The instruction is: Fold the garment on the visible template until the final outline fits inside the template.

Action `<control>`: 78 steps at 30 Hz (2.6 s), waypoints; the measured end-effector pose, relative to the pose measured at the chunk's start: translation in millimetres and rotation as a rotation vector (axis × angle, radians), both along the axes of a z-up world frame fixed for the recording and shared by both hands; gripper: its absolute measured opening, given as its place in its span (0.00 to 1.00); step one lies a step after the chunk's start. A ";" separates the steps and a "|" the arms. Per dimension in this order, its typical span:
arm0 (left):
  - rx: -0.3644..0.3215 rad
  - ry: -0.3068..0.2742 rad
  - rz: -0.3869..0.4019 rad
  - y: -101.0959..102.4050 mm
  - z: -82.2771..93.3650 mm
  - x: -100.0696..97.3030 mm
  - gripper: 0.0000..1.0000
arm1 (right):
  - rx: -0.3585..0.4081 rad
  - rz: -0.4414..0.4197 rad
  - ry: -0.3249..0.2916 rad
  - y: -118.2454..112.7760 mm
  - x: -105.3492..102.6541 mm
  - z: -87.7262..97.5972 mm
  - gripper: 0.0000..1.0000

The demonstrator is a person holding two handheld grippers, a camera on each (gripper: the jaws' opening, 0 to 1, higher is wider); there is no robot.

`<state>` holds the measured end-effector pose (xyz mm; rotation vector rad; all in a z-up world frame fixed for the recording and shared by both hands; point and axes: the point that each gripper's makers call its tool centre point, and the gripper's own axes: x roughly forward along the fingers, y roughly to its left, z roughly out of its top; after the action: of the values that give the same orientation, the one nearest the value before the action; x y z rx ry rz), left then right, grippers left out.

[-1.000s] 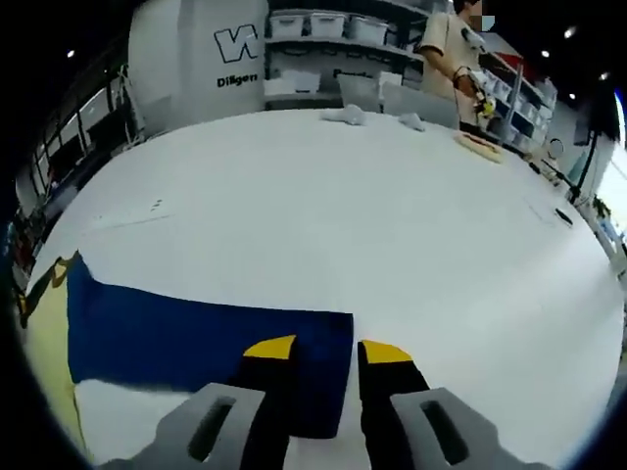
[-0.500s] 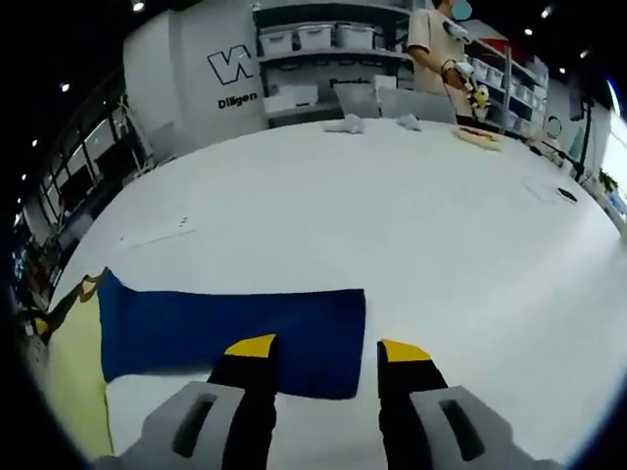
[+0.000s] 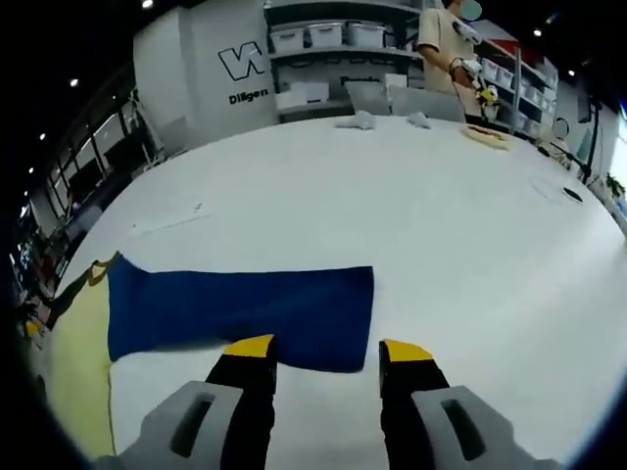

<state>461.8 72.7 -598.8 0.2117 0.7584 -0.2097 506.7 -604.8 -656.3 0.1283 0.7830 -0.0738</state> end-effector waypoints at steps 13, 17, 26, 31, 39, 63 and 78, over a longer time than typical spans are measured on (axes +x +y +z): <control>-0.055 -0.026 -0.038 -38.4 21.3 -32.9 0.99 | -0.019 0.012 0.036 1.6 -10.1 -14.7 0.25; -0.044 -0.014 -0.067 -46.8 19.8 -43.7 0.98 | -0.032 0.022 0.038 2.3 -11.0 -14.7 0.20; -0.096 -0.028 -0.084 -61.1 30.1 -68.2 0.97 | -0.057 0.020 0.040 -5.5 -9.4 -17.1 0.10; -0.106 -0.028 -0.089 -61.8 29.9 -69.2 0.96 | -0.110 0.085 0.060 -5.8 -10.7 -18.0 0.02; -0.090 -0.020 -0.124 -64.2 27.9 -77.6 0.99 | -0.161 0.143 0.092 -14.6 -15.0 -11.3 0.00; -0.089 -0.021 -0.155 -66.3 37.7 -93.5 0.99 | -0.082 0.072 0.193 -16.4 -42.5 -18.0 0.00; -0.102 -0.035 -0.168 -71.2 44.8 -95.4 0.99 | -0.075 0.049 0.193 -19.0 -51.6 -20.2 0.00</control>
<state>366.4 1.5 -554.0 0.1815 0.6939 -0.4021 455.2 -623.8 -676.6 0.0308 0.9741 -0.0696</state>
